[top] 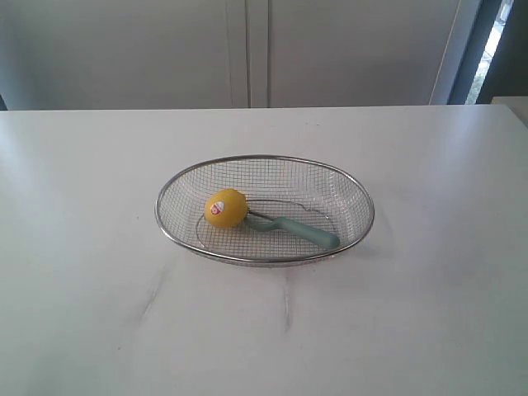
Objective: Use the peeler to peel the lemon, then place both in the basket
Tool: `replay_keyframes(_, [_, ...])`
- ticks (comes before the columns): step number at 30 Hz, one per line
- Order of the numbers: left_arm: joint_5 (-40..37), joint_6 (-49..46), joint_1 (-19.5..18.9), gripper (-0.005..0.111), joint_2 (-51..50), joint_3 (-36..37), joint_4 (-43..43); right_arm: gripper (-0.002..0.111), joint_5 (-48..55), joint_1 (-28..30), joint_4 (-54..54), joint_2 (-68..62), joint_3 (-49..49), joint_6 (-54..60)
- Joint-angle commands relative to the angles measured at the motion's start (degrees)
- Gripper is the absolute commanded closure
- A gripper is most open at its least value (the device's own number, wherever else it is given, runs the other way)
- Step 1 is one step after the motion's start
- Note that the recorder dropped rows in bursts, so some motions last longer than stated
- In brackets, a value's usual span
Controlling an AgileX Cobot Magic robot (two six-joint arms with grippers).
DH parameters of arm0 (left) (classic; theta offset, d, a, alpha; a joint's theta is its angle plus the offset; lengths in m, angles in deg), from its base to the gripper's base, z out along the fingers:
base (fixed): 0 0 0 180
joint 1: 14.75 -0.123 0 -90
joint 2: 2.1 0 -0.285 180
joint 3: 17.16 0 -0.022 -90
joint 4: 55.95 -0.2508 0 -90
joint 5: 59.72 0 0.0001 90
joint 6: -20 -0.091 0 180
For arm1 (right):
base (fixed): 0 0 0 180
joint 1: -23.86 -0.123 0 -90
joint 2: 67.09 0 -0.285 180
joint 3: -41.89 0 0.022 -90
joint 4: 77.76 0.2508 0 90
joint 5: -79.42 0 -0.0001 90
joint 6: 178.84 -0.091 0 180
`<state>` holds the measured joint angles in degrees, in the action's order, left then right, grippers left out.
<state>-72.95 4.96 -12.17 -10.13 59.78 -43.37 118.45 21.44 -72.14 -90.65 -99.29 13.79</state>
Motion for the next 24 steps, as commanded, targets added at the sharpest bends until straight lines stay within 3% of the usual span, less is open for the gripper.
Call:
replay_keyframes(1, [0.22, -0.08, -0.09, 0.107, 0.24, 0.29, 0.70, 0.108, -0.52, 0.17, 0.30, 3.70, 8.63, 0.23])
replay_keyframes(18, [0.33, -0.08, -0.09, 0.107, 0.24, 0.29, 0.70, 0.108, -8.83, 0.17, 2.98, 15.74, 26.62, 0.23])
replay_keyframes(24, [0.32, -0.19, -0.09, 0.107, 0.24, 0.29, 0.70, 0.108, -19.41, 0.17, 3.30, 15.77, 33.90, 0.23])
